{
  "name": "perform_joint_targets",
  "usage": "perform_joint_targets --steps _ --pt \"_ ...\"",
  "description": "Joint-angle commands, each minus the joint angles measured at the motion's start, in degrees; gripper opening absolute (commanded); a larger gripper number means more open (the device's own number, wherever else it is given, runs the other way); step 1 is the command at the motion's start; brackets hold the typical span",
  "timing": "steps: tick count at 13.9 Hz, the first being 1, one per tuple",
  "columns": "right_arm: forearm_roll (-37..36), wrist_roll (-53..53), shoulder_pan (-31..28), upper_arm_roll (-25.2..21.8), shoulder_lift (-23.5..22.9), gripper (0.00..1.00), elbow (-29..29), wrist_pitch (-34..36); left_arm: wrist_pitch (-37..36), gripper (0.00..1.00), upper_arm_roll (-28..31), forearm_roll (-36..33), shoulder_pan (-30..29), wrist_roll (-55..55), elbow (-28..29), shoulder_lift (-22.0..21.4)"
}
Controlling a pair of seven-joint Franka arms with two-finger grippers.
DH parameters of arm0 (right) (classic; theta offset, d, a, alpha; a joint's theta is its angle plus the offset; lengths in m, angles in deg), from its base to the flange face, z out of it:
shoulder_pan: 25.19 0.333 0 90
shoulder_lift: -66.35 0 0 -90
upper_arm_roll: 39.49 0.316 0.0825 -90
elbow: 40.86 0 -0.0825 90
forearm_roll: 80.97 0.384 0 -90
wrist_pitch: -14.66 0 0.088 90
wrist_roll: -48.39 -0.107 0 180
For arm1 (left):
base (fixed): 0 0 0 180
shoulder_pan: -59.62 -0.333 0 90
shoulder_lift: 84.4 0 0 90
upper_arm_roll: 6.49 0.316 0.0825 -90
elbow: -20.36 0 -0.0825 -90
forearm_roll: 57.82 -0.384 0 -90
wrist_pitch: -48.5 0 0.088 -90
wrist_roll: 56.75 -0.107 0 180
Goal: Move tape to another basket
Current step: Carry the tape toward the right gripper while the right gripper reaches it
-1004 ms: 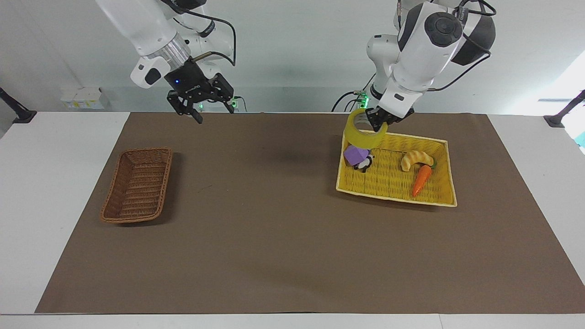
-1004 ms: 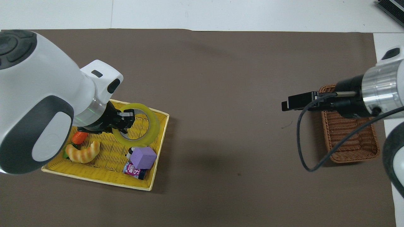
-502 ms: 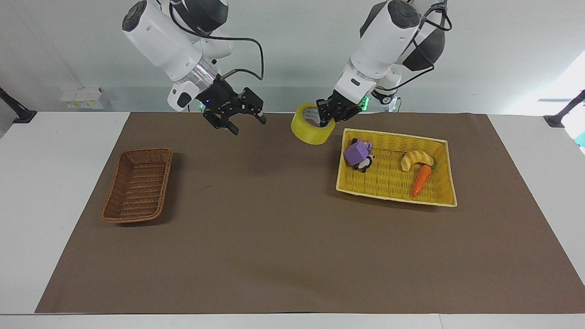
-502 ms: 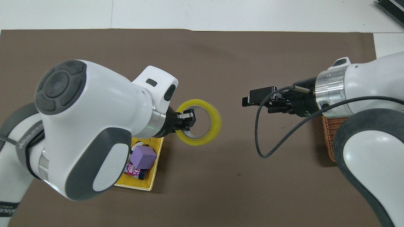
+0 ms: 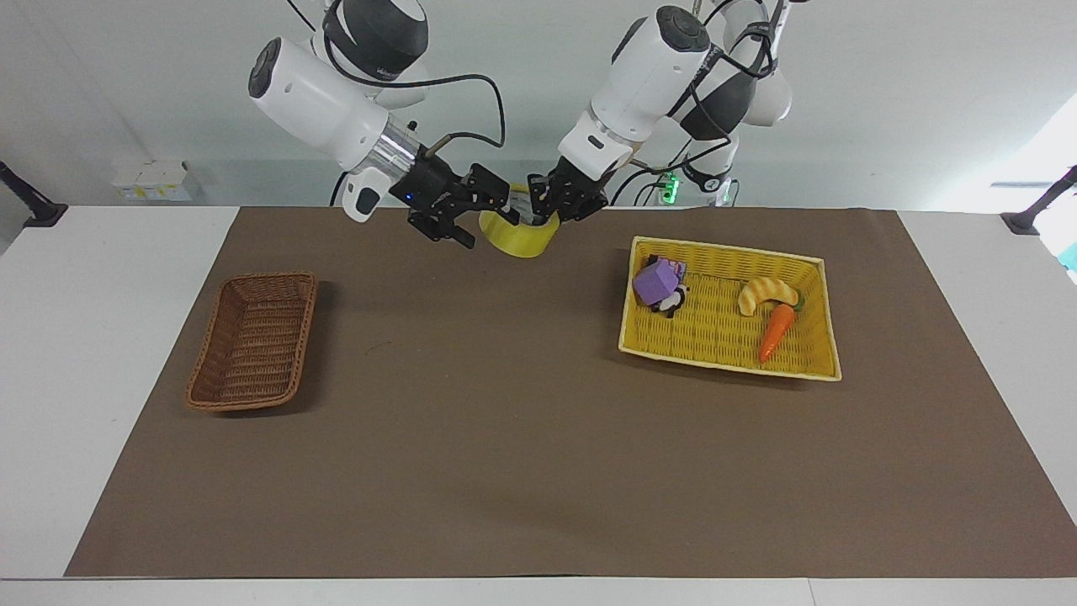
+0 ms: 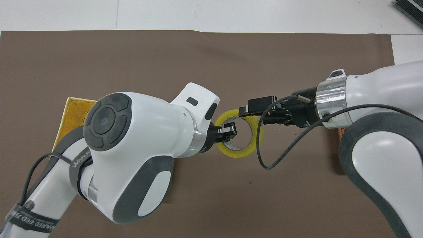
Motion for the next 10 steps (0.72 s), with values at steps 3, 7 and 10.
perform_joint_targets --steps 3,7,10 --pt "0.67 7.64 -0.78 -0.08 3.09 0.95 4.54 0.99 6.49 0.00 1.03 3.35 1.89 1.57 0.08 -0.19" --pt "-0.91 8.25 -0.43 -0.08 3.00 0.36 4.19 1.25 10.01 0.00 1.03 3.44 1.89 4.47 -0.54 0.52" --pt "-1.79 8.26 -0.95 -0.08 2.65 0.00 3.67 1.96 10.28 0.78 1.20 3.44 1.46 4.47 -0.63 0.61"
